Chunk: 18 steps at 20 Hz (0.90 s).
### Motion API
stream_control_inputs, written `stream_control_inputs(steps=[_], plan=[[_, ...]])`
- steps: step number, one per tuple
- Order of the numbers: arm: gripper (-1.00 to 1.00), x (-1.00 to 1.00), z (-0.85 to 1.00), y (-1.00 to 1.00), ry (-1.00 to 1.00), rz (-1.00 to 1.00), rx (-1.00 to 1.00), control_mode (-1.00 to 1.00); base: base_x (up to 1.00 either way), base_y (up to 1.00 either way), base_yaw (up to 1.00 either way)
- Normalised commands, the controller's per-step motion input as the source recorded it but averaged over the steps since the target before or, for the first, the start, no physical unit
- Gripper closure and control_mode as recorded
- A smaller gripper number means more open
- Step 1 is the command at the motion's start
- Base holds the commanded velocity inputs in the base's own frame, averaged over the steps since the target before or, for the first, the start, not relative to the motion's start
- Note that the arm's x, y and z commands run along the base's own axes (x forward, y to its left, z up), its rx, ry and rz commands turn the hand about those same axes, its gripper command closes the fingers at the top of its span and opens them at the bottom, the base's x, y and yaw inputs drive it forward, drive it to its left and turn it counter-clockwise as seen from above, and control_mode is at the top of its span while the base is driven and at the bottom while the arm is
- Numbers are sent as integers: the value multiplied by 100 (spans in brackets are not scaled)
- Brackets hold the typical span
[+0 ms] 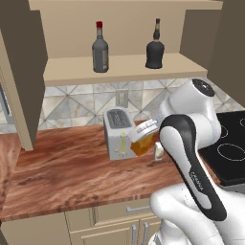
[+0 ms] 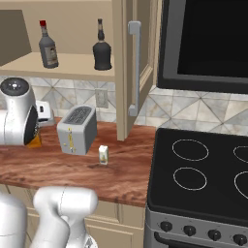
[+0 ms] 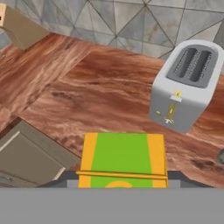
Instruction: Sort all alcoholic drinks to one cabinet, and non-alcoholic drinks to the other.
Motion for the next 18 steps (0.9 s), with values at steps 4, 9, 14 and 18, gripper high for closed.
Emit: stream_control_inputs(steps=[4, 9, 14, 18], plan=[[100, -21, 35, -17, 0, 0, 0, -100, 0, 0, 0], [100, -23, 32, -17, -1, 0, 0, -100, 0, 0, 0], [100, -22, 29, -16, -1, -2, 0, -100, 0, 0, 0], [100, -20, 22, -18, -1, -4, 0, -100, 0, 0, 0]])
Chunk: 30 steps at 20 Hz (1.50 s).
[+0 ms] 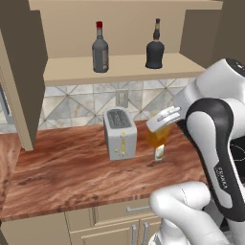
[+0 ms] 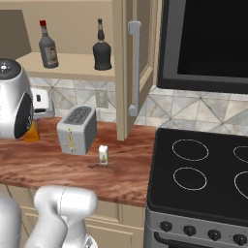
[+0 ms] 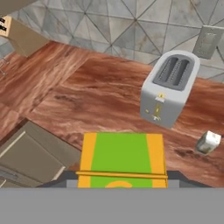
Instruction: Sort all alcoholic drinks to one cabinet, and non-alcoholic drinks to the other.
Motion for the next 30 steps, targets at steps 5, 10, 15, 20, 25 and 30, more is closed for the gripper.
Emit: stream_control_inputs(steps=[5, 10, 15, 20, 25, 30], plan=[[100, -10, 13, -13, 0, -9, -2, -100, 0, 0, 0], [100, -1, 5, -10, 0, -14, -3, -100, 0, 0, 0], [100, 0, 4, -14, 0, -12, -2, -100, 0, 0, 0], [100, 0, 0, -17, -1, -10, -2, -100, 0, 0, 0], [100, 0, 0, -24, -3, -8, -3, -100, 0, 0, 0], [100, 0, 0, -27, -4, -8, -5, -100, 0, 0, 0]])
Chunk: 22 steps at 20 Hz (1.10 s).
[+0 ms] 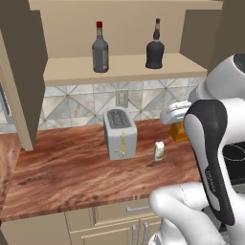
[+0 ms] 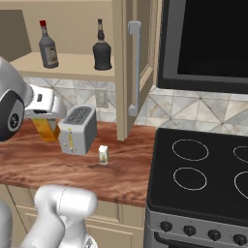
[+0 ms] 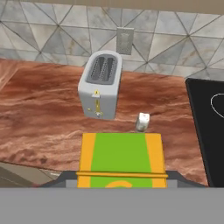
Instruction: Sort all alcoholic drinks to one cabinet, and non-alcoholic drinks to the other.
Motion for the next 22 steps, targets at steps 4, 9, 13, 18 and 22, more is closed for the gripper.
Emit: stream_control_inputs(steps=[4, 9, 13, 18, 22], plan=[[100, 0, 0, -19, -3, -7, -1, -100, 0, 0, 0], [100, 0, 0, -12, -3, -6, 0, -100, 0, 0, 0], [100, 0, 0, -10, -4, -4, 0, -100, 0, 0, 0], [100, -1, 0, -12, -2, -3, 0, -100, 0, 0, 0], [100, -3, 0, -9, -1, -2, 0, -100, 0, 0, 0]])
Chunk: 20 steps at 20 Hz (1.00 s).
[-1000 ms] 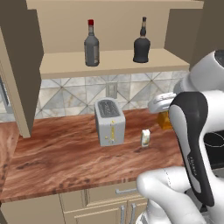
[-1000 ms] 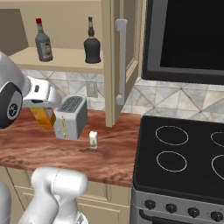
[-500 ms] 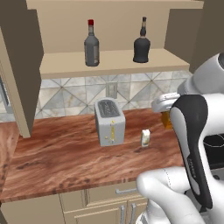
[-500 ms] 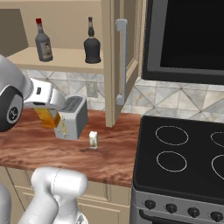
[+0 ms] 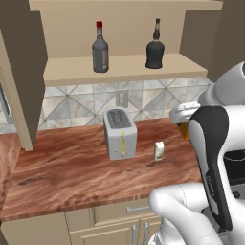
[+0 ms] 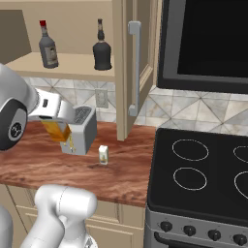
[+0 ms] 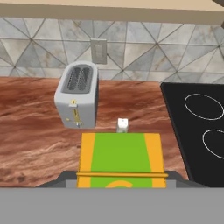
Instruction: Sort all alcoholic drinks to one cabinet, and non-alcoholic drinks to the other.
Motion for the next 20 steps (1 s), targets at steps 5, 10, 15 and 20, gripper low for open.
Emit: stream_control_inputs(steps=[5, 10, 15, 20], plan=[[100, -4, 0, -4, 0, -1, 0, 100, -8, -2, -1], [100, 0, 0, 0, 0, 0, 0, 100, -31, -2, -1], [100, 0, 0, 0, 0, 0, 0, 100, -44, -6, 0], [100, 0, 0, 0, 0, 0, 0, 100, -55, -2, 0]])
